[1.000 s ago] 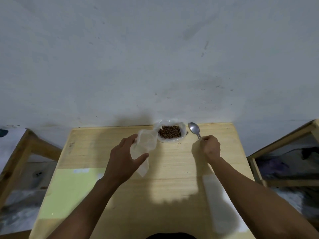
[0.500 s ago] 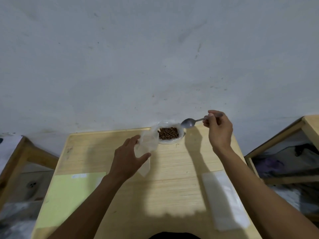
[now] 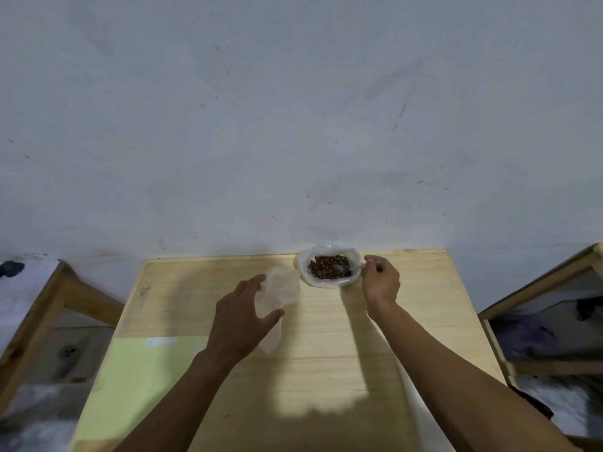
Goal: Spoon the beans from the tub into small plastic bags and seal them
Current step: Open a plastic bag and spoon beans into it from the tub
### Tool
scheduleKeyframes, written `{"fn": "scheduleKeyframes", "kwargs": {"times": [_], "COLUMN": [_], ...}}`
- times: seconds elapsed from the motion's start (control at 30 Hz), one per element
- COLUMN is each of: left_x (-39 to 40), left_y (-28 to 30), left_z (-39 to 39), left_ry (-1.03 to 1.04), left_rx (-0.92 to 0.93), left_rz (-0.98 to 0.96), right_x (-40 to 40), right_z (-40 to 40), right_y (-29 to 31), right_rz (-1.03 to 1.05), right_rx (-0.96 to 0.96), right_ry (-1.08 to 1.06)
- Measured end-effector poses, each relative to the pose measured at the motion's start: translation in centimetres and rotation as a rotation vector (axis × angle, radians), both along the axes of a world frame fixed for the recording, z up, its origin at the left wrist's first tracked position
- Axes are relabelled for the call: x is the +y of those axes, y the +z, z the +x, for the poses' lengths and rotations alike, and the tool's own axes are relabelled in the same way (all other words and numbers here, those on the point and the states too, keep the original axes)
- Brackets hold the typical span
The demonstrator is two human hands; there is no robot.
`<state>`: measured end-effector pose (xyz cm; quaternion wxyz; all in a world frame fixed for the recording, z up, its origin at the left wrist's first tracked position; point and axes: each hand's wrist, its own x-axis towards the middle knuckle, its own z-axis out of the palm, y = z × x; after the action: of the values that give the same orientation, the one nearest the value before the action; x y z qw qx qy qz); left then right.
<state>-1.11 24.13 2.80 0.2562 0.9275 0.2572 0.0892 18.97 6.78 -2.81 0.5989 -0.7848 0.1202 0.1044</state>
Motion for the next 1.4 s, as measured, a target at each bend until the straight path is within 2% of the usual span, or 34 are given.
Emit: {"fn": "scheduleKeyframes", "kwargs": {"times": [0.1,0.27,0.5,0.73,0.97,1.13,1.27,1.4], "left_x": [-0.2,-0.5,-0.9,-0.8,-0.7,-0.5,-0.3,0.1], "left_y": [-0.6,-1.3,-1.6,-1.9,-1.9,-2.1,-2.1,-2.1], "left_z": [-0.1,0.5,2.7,4.7,4.9,4.4,4.1,3.5], "left_ry": [-0.003,-0.032,-0.081,-0.101,-0.128,-0.107,-0.075,-0.038], "left_rx": [0.019,0.05,0.152,0.266,0.256,0.232,0.236,0.234], "left_rz": [-0.023,-0.02,0.035,0.127,0.172,0.131,0.072,0.036], "right_x": [-0.2,-1.4,-2.6,-2.7,-1.4,-0.7,-0.6,-1.0], "right_z": [0.4,0.2,-0.5,-2.9,-5.1,-6.3,-6.0,-4.6], "right_y": [-0.1,1.5,4.8,8.3,8.4,9.3,9.7,9.7], "right_rz": [0.083,0.136,0.286,0.293,0.121,0.086,0.082,0.105], "right_rx": [0.12,0.026,0.011,-0.042,-0.188,-0.324,-0.385,-0.38], "right_ry": [-0.11,-0.148,-0.178,0.009,0.271,0.426,0.448,0.341]}}
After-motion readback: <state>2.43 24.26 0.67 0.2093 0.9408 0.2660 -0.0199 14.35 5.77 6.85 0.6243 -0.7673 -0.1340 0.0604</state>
